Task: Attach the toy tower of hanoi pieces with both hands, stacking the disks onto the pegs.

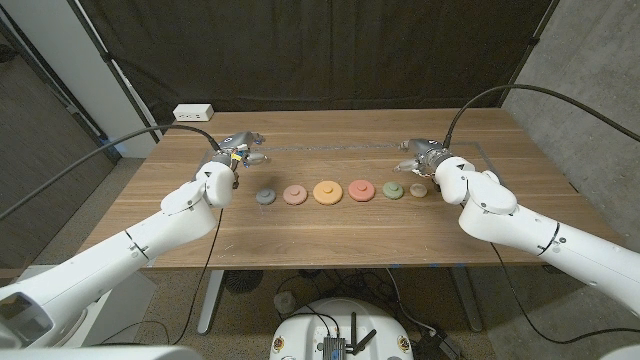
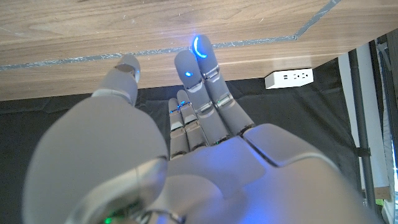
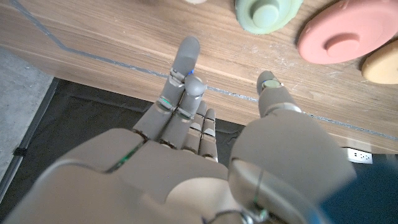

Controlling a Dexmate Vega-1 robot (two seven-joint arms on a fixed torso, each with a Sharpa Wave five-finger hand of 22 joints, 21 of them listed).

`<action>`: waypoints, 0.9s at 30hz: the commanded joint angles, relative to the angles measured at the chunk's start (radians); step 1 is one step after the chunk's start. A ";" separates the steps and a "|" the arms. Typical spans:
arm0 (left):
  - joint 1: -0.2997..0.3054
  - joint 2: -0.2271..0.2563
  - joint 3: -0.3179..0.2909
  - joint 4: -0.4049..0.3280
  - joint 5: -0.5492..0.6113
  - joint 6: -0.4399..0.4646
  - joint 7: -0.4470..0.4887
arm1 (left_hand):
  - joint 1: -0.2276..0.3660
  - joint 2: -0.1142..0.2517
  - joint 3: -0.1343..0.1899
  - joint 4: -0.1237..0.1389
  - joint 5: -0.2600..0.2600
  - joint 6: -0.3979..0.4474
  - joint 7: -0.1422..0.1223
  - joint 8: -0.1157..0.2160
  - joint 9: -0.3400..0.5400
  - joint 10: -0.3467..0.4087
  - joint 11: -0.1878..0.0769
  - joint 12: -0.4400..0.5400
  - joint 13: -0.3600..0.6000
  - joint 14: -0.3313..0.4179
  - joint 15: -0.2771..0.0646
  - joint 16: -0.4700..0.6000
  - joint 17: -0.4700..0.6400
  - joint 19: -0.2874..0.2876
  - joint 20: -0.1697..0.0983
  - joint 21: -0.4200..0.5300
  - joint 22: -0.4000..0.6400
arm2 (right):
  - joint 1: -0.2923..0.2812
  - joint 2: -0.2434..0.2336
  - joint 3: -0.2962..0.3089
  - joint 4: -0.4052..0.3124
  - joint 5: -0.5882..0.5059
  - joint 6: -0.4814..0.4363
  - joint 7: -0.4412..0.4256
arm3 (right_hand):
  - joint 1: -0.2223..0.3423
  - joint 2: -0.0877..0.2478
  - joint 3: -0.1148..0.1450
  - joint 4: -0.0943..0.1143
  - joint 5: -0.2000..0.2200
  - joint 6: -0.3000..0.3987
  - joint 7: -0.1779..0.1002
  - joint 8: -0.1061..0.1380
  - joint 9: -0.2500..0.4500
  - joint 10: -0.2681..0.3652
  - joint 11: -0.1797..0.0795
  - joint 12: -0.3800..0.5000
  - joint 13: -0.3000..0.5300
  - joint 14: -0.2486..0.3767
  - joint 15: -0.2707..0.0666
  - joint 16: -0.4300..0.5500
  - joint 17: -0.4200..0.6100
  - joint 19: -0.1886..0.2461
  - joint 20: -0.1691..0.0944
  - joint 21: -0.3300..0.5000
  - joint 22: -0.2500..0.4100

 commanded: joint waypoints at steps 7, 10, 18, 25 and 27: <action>0.020 -0.001 -0.008 -0.007 -0.010 -0.001 0.028 | 0.008 0.002 -0.007 0.002 0.008 0.012 0.002 -0.002 0.002 0.013 -0.003 -0.003 0.008 0.005 -0.063 0.015 -0.003 -0.006 -0.105 0.012 -0.005 | -0.054 -0.033 -0.007 -0.067 -0.029 -0.048 0.011 | -0.004 0.003 -0.014 0.000 0.006 -0.008 0.001 0.000 -0.002 -0.009 0.003 -0.001 -0.001 -0.015 -0.093 -0.011 -0.014 -0.014 -0.085 0.016 -0.007; 0.022 -0.002 -0.008 -0.009 -0.010 0.001 0.030 | 0.008 0.003 -0.008 0.003 0.009 0.013 0.003 -0.003 0.002 0.015 -0.003 -0.003 0.010 0.003 -0.063 0.014 -0.005 -0.007 -0.105 0.014 -0.007 | -0.065 -0.036 -0.005 -0.076 -0.030 -0.054 0.008 | -0.003 0.003 -0.015 0.000 0.007 -0.009 0.001 0.000 -0.002 -0.010 0.003 -0.001 -0.001 -0.010 -0.093 -0.006 -0.009 -0.015 -0.085 0.019 -0.008; 0.025 -0.002 -0.008 -0.011 -0.008 0.003 0.038 | 0.008 0.006 -0.011 0.004 0.010 0.016 0.000 -0.004 0.003 0.017 -0.002 -0.006 0.014 0.004 -0.063 0.021 -0.006 -0.008 -0.105 0.023 -0.013 | -0.068 -0.028 -0.022 -0.080 -0.049 -0.060 0.015 | -0.001 0.003 -0.018 0.000 0.007 -0.013 0.001 -0.001 -0.003 -0.013 0.004 -0.001 0.001 -0.014 -0.093 -0.009 -0.012 -0.017 -0.085 0.025 -0.011; 0.022 -0.002 -0.005 -0.002 -0.011 -0.004 0.035 | 0.009 0.008 -0.014 0.004 0.011 0.020 0.001 -0.005 0.003 0.019 0.001 -0.009 0.017 0.004 -0.063 0.025 -0.008 -0.011 -0.106 0.030 -0.019 | -0.060 -0.013 -0.040 -0.085 -0.075 -0.069 0.024 | 0.000 0.003 -0.020 -0.001 0.007 -0.018 0.003 -0.002 -0.003 -0.016 0.004 -0.001 0.002 -0.015 -0.093 -0.009 -0.014 -0.020 -0.085 0.027 -0.014; 0.022 -0.004 -0.004 0.001 -0.012 -0.007 0.035 | 0.009 0.009 -0.014 0.004 0.011 0.020 0.000 -0.005 0.004 0.021 -0.001 -0.009 0.018 0.001 -0.063 0.024 -0.010 -0.012 -0.106 0.032 -0.020 | -0.054 -0.009 -0.047 -0.087 -0.085 -0.073 0.033 | 0.000 0.003 -0.021 -0.001 0.007 -0.018 0.003 -0.002 -0.003 -0.016 0.004 -0.001 0.002 -0.015 -0.093 -0.009 -0.014 -0.019 -0.085 0.027 -0.014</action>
